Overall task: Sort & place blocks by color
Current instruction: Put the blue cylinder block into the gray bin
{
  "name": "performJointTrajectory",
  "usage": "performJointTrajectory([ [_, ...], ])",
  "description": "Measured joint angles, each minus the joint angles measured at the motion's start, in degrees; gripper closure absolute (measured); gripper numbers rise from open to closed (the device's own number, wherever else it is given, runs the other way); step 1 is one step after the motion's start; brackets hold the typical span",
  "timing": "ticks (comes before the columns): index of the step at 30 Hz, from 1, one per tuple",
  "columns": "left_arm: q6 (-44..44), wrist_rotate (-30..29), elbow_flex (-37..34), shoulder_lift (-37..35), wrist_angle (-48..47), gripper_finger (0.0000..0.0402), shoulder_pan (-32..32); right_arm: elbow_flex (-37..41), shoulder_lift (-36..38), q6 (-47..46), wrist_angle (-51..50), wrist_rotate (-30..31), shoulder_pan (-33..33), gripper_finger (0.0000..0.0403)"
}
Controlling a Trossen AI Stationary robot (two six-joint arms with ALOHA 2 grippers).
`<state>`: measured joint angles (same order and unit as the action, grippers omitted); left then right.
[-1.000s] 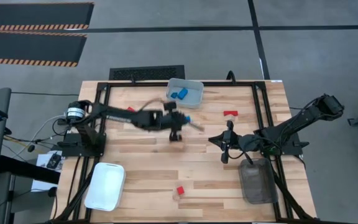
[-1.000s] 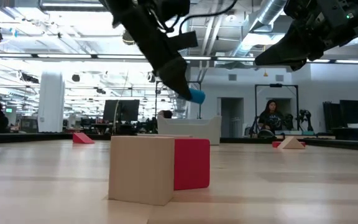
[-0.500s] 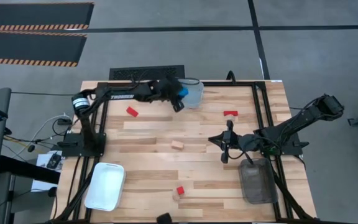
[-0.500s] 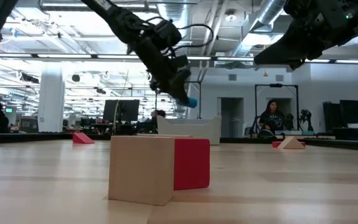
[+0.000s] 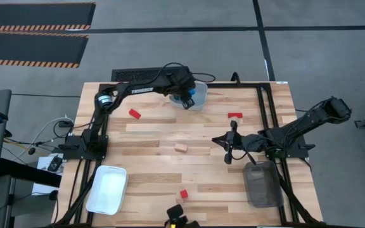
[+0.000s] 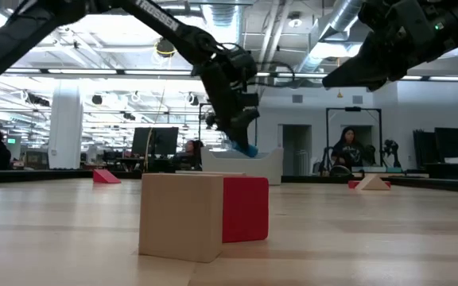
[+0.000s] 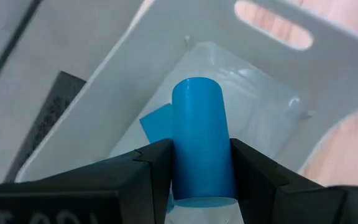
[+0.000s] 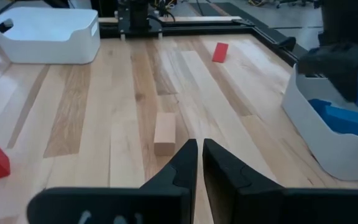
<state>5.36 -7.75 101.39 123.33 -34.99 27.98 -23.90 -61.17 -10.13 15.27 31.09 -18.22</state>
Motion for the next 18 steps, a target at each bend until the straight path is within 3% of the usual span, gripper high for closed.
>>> performJointTrajectory([
  [11,-2.83,-0.71,1.67,4.14,-1.51,0.0275,2.31,0.00,0.00,0.00,-0.05,-0.31,-0.02,0.0351],
  [18,-4.91,-5.60,1.69,4.17,-1.52,0.0232,2.24,0.00,0.00,0.00,-0.42,-0.29,-0.02,0.0351],
])
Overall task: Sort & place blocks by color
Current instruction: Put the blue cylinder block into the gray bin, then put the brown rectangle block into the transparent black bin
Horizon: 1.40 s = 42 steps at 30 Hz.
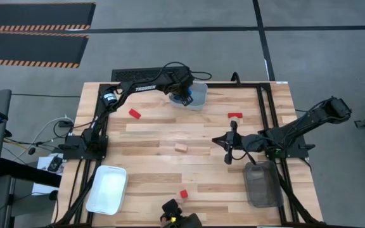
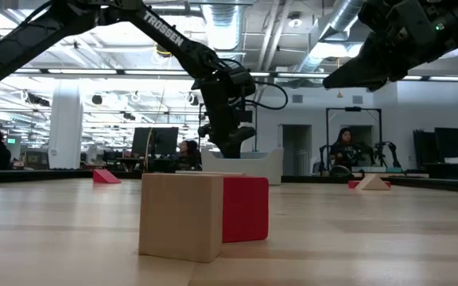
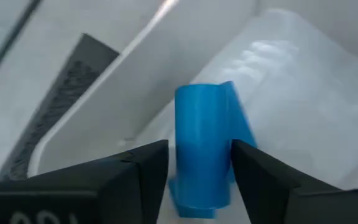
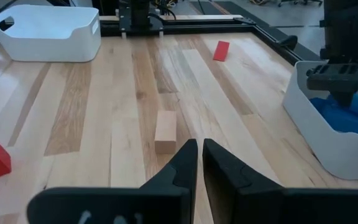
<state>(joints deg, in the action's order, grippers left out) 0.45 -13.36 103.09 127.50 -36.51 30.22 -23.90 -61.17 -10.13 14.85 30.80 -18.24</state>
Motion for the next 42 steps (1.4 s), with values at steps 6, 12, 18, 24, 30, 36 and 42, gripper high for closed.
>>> performJointTrajectory([
  [6,1.21,-8.13,0.00,-0.43,-1.84,0.0187,-1.39,0.01,0.00,-0.33,-1.39,0.05,0.00,0.0351],
  [12,1.89,-9.75,-0.82,-4.54,-2.52,0.0173,-4.54,0.81,0.00,-1.87,-1.73,0.39,0.00,0.0351],
  [18,3.28,-15.55,-9.00,-11.73,5.14,0.0198,-10.39,0.81,0.00,-3.50,-1.59,0.53,-2.33,0.0351],
  [24,2.34,-15.09,-28.96,-25.79,20.50,0.0230,-15.59,0.81,0.00,-5.06,-0.84,1.33,-5.43,0.0351],
  [30,-1.25,-10.01,-52.92,-42.39,37.81,0.0247,-21.61,0.81,0.00,-6.34,1.26,4.29,-6.76,0.0351],
  [36,-2.93,-9.54,-69.95,-52.60,51.62,0.0252,-29.98,0.81,-0.04,-6.15,4.25,2.84,-4.29,0.0351],
  [42,-5.03,-7.33,-78.34,-54.31,62.87,0.0252,-37.73,0.56,-5.28,0.28,18.93,-5.44,-1.72,0.0342],
])
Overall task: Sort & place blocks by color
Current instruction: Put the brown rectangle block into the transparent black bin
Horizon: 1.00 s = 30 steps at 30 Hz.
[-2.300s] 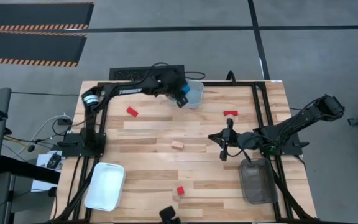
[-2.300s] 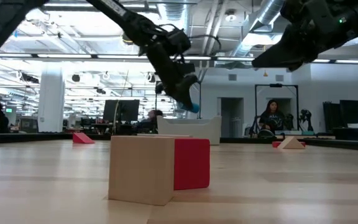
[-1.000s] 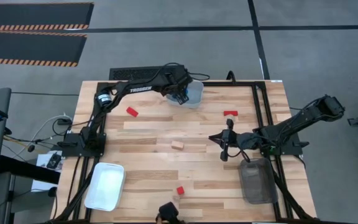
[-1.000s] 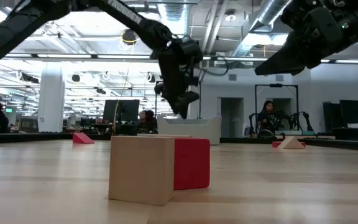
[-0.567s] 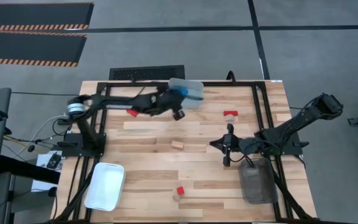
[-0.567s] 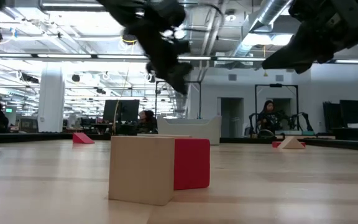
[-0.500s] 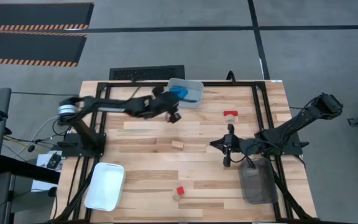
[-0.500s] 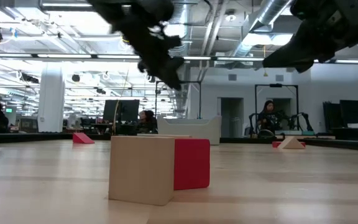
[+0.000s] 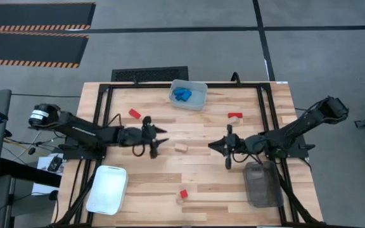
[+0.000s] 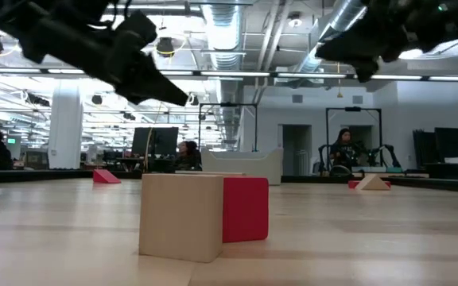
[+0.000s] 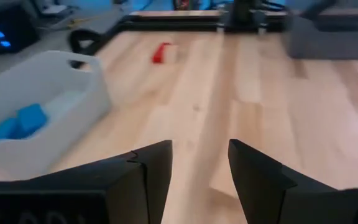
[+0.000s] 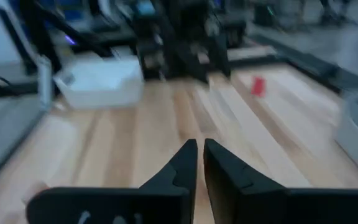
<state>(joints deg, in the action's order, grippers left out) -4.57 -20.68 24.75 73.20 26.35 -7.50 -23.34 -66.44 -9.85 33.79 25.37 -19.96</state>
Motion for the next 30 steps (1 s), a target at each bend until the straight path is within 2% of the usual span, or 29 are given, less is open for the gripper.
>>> performJointTrajectory([
  [6,-1.66,-1.03,-0.58,0.72,0.16,0.0252,-6.11,-5.02,-11.05,5.66,8.44,-3.06,2.59,0.0301],
  [10,-2.43,-1.66,-0.57,1.06,-0.28,0.0252,-8.91,-10.49,-18.49,5.86,8.35,-3.03,4.77,0.0254],
  [12,-3.32,-4.01,-0.57,1.06,-0.48,0.0252,-10.20,-13.43,-21.95,5.88,8.35,-3.02,5.75,0.0229],
  [17,-9.24,-15.25,-0.57,1.04,-4.96,0.0252,-12.18,-20.26,-28.66,5.83,4.80,-3.02,7.62,0.0185],
  [23,-13.56,-17.19,-0.57,1.06,-8.73,0.0252,-13.51,-25.69,-32.46,5.84,2.16,-2.95,8.23,0.0176],
  [30,-14.15,-17.60,-0.55,1.06,-8.66,0.0252,-14.32,-27.45,-33.23,5.82,1.81,-3.39,7.25,0.0190],
])
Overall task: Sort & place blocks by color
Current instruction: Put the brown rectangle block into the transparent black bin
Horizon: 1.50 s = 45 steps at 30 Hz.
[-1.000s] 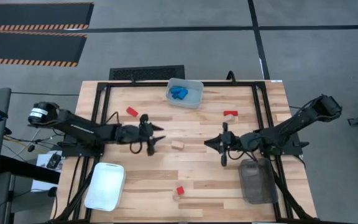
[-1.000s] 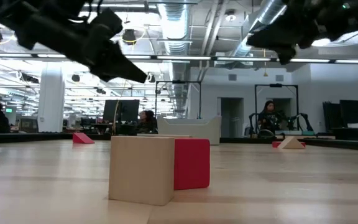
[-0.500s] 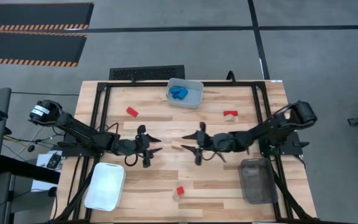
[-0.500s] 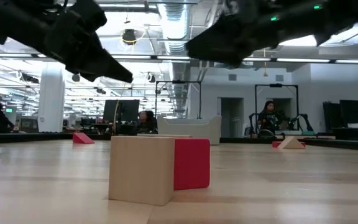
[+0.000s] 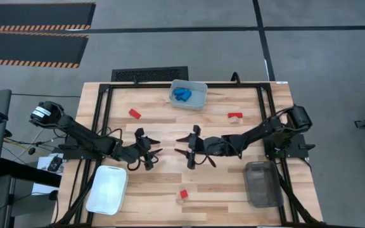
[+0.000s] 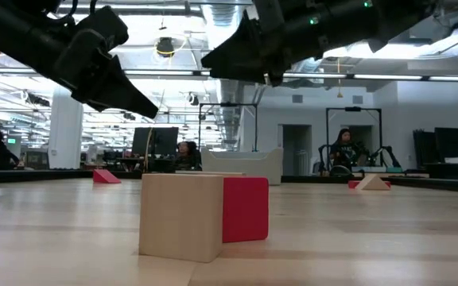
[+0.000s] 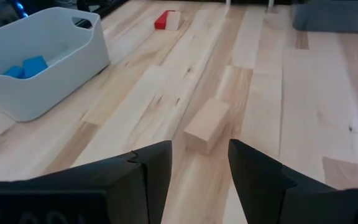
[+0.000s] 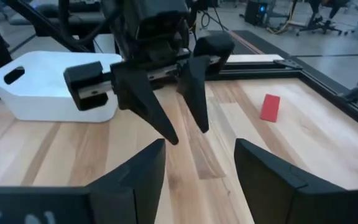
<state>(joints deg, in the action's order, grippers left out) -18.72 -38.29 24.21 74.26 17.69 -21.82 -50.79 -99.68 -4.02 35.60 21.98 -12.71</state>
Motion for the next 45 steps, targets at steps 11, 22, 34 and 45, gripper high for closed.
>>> performJointTrajectory([
  [11,-0.50,-1.22,-0.01,0.00,-0.13,0.0252,0.07,-0.04,0.00,-7.32,-5.28,0.46,0.19,0.0240],
  [22,1.35,-1.20,0.00,0.06,-0.24,0.0249,0.09,-0.04,0.02,0.38,-4.29,0.66,0.04,0.0236],
  [34,15.28,8.28,0.07,18.51,24.96,0.0169,5.85,0.00,0.18,-0.63,-8.02,3.66,-0.86,0.0194],
  [45,17.46,9.52,4.00,26.25,28.34,0.0148,6.80,0.08,9.64,-6.79,-29.73,10.44,-1.65,0.0186],
])
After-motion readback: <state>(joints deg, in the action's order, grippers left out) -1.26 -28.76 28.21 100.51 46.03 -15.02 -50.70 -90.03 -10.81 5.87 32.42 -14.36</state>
